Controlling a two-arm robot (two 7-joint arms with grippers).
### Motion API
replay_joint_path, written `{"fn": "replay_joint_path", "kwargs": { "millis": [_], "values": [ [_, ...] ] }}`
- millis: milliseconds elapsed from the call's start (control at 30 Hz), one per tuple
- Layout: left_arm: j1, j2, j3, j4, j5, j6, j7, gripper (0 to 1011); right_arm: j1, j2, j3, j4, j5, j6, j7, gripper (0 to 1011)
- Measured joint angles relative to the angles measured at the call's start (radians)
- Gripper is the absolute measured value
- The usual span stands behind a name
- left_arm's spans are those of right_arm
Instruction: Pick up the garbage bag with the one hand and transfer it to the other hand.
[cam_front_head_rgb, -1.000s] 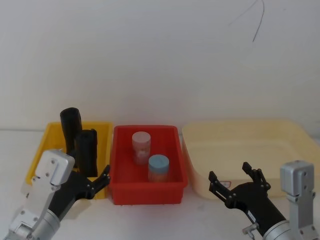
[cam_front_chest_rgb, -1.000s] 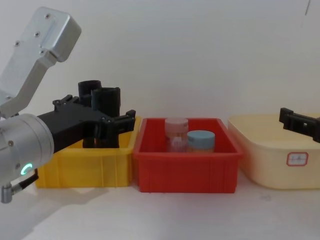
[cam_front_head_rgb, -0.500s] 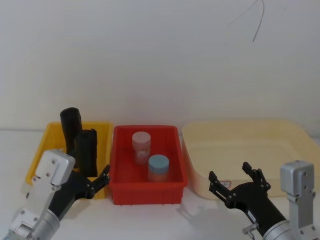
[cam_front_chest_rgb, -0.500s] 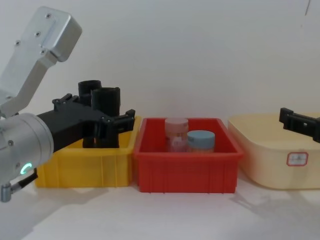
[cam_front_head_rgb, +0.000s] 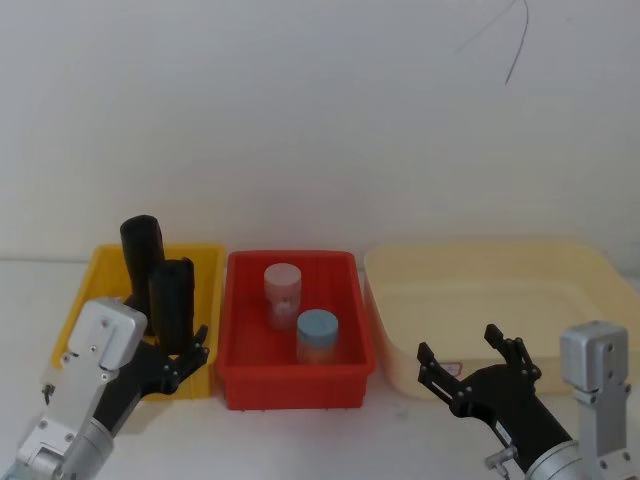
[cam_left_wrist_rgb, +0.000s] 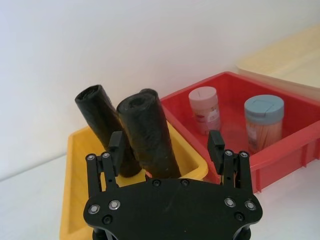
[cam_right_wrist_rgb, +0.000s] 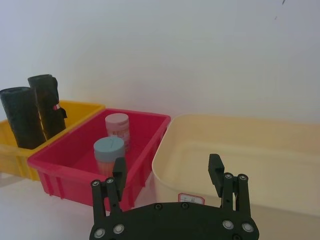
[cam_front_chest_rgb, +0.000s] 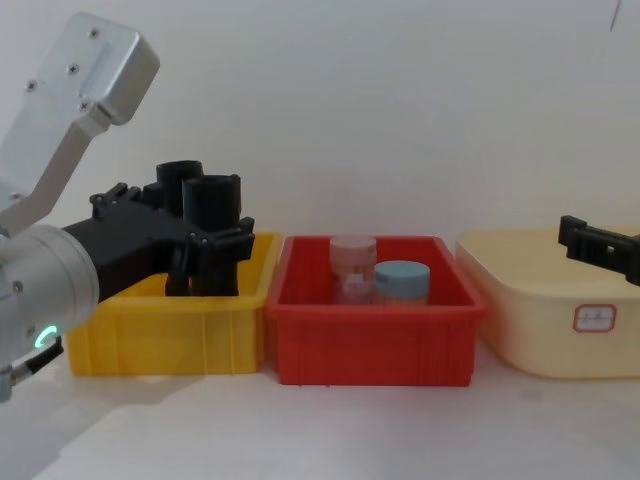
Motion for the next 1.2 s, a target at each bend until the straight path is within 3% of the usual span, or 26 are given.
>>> {"fn": "replay_joint_path", "kwargs": {
  "millis": [367,1200],
  "values": [
    [-0.015,-0.034,-0.018,0.052,-0.016,0.0,0.0,1001,0.0,0.0,0.0,0.0,0.0,0.0,0.0,1001],
    [-0.111,-0.13,-0.032,0.227,-0.038,-0.056,-0.04,1001,0.0,0.0,0.0,0.0,0.0,0.0,0.0,1001]
  ]
}}
